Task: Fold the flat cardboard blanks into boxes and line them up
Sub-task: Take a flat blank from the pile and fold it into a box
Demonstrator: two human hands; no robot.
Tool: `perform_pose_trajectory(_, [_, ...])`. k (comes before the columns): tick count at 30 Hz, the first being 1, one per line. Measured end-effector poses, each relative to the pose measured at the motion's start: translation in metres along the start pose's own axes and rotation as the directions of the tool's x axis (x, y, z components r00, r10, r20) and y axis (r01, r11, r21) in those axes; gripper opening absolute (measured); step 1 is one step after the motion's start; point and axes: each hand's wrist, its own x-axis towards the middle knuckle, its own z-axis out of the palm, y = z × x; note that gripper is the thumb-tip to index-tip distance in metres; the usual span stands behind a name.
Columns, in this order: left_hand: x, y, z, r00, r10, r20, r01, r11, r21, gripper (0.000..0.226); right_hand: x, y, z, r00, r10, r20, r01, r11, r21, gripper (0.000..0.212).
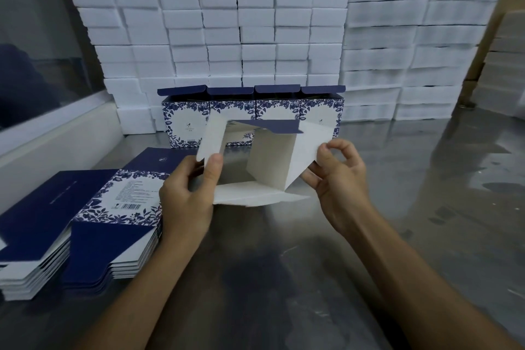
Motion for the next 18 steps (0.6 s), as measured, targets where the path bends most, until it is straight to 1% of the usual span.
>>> perform_pose_trajectory(3, [0.002, -0.002, 0.001, 0.995, -0.026, -0.098, 0.028, 0.999, 0.018, 0.03, 0.0, -0.003, 0.001, 0.999, 0.044, 0.013, -0.044, 0.999, -0.019, 0.032])
perform_pose_trajectory(5, [0.004, -0.005, -0.001, 0.989, -0.078, -0.123, 0.075, 0.997, -0.024, 0.038, -0.001, -0.003, 0.002, 0.998, 0.01, 0.055, -0.005, 0.995, -0.104, 0.039])
perform_pose_trajectory(6, [0.006, -0.007, -0.002, 0.986, -0.108, -0.129, 0.102, 0.993, -0.054, 0.042, -0.002, -0.001, 0.002, 0.996, -0.031, 0.083, 0.046, 0.982, -0.185, 0.042])
perform_pose_trajectory(7, [0.007, -0.01, -0.003, 0.981, -0.135, -0.137, 0.125, 0.989, -0.077, 0.044, -0.004, 0.001, 0.002, 0.989, -0.085, 0.121, 0.117, 0.95, -0.291, 0.045])
perform_pose_trajectory(8, [0.008, -0.012, -0.004, 0.977, -0.157, -0.146, 0.145, 0.985, -0.089, 0.044, -0.005, 0.005, 0.001, 0.975, -0.142, 0.172, 0.202, 0.89, -0.409, 0.047])
perform_pose_trajectory(9, [0.009, -0.012, -0.005, 0.973, -0.173, -0.152, 0.16, 0.982, -0.097, 0.045, -0.005, 0.008, -0.001, 0.954, -0.183, 0.236, 0.283, 0.807, -0.518, 0.049])
perform_pose_trajectory(10, [0.01, -0.012, -0.005, 0.971, -0.186, -0.154, 0.171, 0.98, -0.102, 0.046, -0.005, 0.011, -0.004, 0.931, -0.192, 0.31, 0.348, 0.719, -0.601, 0.055])
perform_pose_trajectory(11, [0.01, -0.011, -0.005, 0.969, -0.194, -0.156, 0.178, 0.978, -0.109, 0.047, -0.004, 0.013, -0.006, 0.907, -0.167, 0.386, 0.396, 0.646, -0.652, 0.064])
perform_pose_trajectory(12, [0.01, -0.01, -0.005, 0.968, -0.197, -0.156, 0.18, 0.977, -0.118, 0.048, -0.004, 0.016, -0.009, 0.885, -0.12, 0.451, 0.426, 0.6, -0.677, 0.072])
perform_pose_trajectory(14, [0.01, -0.007, -0.004, 0.971, -0.196, -0.139, 0.18, 0.977, -0.118, 0.051, -0.004, 0.022, -0.012, 0.855, -0.025, 0.517, 0.44, 0.562, -0.7, 0.078])
perform_pose_trajectory(15, [0.01, -0.007, -0.004, 0.972, -0.195, -0.128, 0.182, 0.977, -0.107, 0.052, -0.006, 0.024, -0.011, 0.857, -0.005, 0.516, 0.433, 0.55, -0.714, 0.075])
perform_pose_trajectory(16, [0.009, -0.008, -0.003, 0.974, -0.191, -0.122, 0.181, 0.979, -0.093, 0.051, -0.008, 0.026, -0.008, 0.869, -0.015, 0.495, 0.422, 0.544, -0.725, 0.067])
perform_pose_trajectory(18, [0.008, -0.01, 0.0, 0.978, -0.172, -0.122, 0.168, 0.985, -0.042, 0.043, -0.01, 0.031, -0.005, 0.889, -0.127, 0.44, 0.432, 0.553, -0.712, 0.041])
